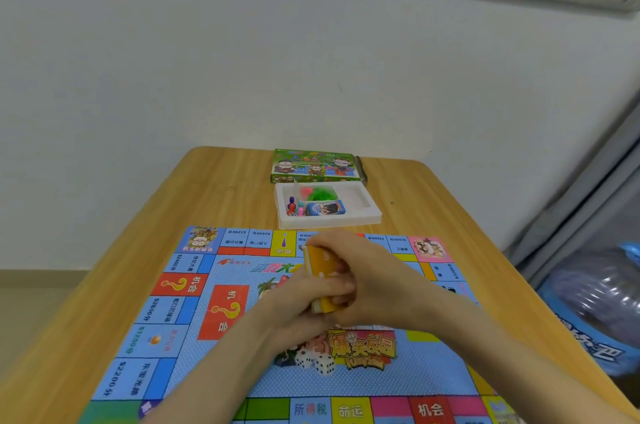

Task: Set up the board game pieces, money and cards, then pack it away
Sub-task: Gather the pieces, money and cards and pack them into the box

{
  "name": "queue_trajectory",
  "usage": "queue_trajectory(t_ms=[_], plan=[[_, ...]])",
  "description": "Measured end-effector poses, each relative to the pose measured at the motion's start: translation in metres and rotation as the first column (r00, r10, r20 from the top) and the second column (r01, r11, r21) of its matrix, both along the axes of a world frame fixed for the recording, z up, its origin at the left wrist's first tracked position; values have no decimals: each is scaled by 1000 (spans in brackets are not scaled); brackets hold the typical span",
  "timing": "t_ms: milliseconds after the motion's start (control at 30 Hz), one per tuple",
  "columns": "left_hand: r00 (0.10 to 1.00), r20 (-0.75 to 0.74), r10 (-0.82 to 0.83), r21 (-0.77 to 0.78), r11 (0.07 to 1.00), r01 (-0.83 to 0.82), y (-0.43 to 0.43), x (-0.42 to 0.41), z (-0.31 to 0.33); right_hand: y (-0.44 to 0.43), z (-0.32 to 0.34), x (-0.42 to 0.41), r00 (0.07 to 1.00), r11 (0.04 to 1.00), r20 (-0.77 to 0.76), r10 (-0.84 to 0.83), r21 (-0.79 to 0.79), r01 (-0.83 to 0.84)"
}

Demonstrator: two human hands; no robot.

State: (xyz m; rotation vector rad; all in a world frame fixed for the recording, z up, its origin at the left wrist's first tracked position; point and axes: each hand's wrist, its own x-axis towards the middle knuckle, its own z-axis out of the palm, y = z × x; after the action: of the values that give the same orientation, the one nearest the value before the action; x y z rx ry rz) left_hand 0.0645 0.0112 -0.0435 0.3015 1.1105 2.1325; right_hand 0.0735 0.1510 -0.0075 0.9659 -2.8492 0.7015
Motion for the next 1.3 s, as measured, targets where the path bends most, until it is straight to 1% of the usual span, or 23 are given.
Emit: queue_trajectory(t_ms=[67,133,167,267,333,400,500,567,633,700,833,900,1000,1167,1300], plan=[[1000,4,23,50,999,-23,2,0,-1,-2,11,-4,999,994,-10,32,106,-31],[999,37,2,179,984,-9,6,0,-2,0,28,-10,999,986,35,34,160,-39],[998,69,-6,206,979,-8,7,1,-3,5,38,-15,999,986,49,6,167,-14],[993,116,6,124,992,-21,11,0,-4,33,63,-58,987,978,-12,-161,134,161],[991,133,36,100,994,-49,12,-1,-5,50,68,-94,964,958,11,-266,118,263],[989,139,54,85,994,-66,12,-1,-6,57,63,-122,946,935,41,-322,169,311],[991,126,51,54,997,-58,14,-3,-8,52,52,-146,925,874,25,-380,337,351],[991,121,55,37,998,-60,15,-4,-7,45,43,-158,922,839,10,-387,419,348],[991,120,63,27,997,-67,15,-4,-7,38,34,-170,927,835,38,-373,448,318],[989,127,78,23,996,-82,16,-6,-7,34,31,-181,925,836,63,-374,454,307],[991,110,74,10,997,-76,14,-8,-8,36,31,-199,905,853,171,-390,437,284],[992,101,69,7,998,-70,13,-8,-8,37,31,-201,894,847,208,-396,459,268],[995,81,56,14,998,-57,12,-7,-7,36,29,-202,892,831,227,-390,503,235],[997,62,54,10,998,-54,12,-7,-8,39,26,-202,887,824,243,-393,521,222],[997,62,53,11,998,-54,12,-8,-8,38,25,-200,879,839,274,-390,498,217]])
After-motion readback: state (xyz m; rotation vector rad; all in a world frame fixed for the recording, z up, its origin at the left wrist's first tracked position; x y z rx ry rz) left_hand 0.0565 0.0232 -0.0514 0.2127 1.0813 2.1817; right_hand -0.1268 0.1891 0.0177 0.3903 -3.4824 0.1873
